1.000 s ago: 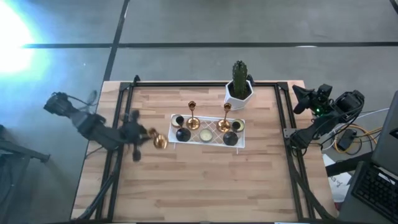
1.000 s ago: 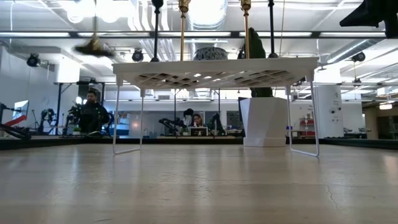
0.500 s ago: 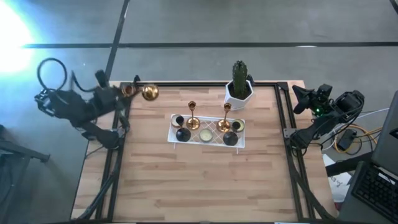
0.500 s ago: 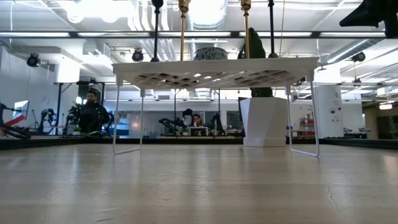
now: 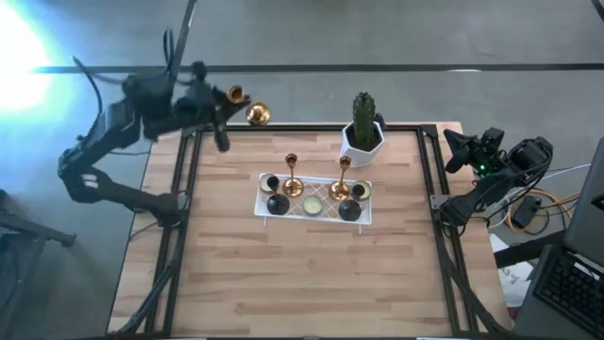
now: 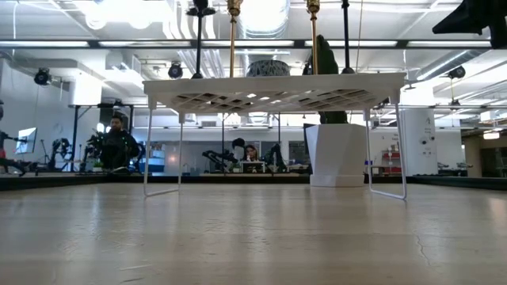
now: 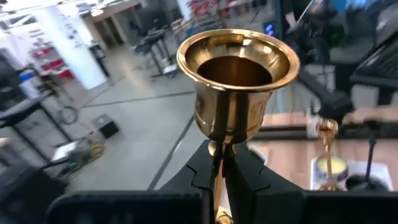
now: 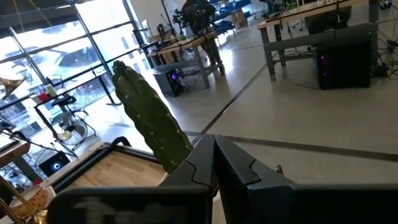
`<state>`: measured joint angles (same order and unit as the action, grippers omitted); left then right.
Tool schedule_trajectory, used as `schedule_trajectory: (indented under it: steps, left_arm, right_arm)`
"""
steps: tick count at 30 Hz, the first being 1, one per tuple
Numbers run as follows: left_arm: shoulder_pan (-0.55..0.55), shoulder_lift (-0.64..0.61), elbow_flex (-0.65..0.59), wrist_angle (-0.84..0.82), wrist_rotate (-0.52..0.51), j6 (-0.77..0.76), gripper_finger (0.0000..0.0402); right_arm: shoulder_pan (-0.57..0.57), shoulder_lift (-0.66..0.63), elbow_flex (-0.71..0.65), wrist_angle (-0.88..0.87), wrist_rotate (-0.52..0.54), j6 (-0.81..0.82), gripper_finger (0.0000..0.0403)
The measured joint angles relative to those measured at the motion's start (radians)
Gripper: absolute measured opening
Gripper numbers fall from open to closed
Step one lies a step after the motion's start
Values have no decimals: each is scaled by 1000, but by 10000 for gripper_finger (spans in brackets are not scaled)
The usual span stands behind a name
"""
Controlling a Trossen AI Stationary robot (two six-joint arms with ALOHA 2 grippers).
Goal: Pick & Place candle stick holders
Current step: Put the gold candle holder on the shelf
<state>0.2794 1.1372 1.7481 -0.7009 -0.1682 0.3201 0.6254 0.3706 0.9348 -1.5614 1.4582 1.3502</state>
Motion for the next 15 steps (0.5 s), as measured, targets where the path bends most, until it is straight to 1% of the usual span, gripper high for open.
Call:
schedule_trajectory:
  steps: [2, 5, 7, 15]
  left_arm:
    - [83, 39, 48, 10, 121, -15, 20]
    - [160, 113, 124, 13, 219, -31, 20]
    - [169, 170, 172, 11, 249, -52, 20]
    - [159, 376, 389, -24, 308, -116, 20]
  right_arm:
    - [0, 0, 0, 0, 0, 1, 8]
    - [0, 0, 0, 0, 0, 0, 8]
    - [0, 0, 0, 0, 0, 1, 8]
    - [0, 0, 0, 0, 0, 1, 8]
